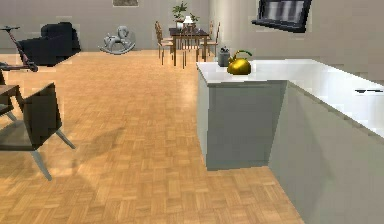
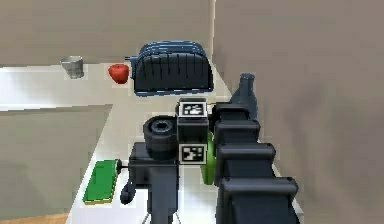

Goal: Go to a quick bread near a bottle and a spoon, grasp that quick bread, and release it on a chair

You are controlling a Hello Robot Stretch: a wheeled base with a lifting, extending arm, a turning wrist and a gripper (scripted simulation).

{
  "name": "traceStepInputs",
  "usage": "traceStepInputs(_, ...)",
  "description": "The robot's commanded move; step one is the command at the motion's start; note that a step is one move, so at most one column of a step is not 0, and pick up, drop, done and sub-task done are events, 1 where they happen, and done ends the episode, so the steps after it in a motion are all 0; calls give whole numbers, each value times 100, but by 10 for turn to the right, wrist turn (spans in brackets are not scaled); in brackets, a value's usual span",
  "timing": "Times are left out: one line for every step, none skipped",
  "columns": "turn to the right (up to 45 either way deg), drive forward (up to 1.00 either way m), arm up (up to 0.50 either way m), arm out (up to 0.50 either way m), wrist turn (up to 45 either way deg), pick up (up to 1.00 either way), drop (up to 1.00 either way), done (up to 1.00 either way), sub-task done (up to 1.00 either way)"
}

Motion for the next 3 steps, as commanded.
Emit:
traceStepInputs(0, 0, 0, 0, 450, 0, 0, 0, 0)
traceStepInputs(0, 0, 0, 0, 450, 0, 0, 0, 0)
traceStepInputs(0, 0, 0, 0, 450, 0, 0, 0, 0)
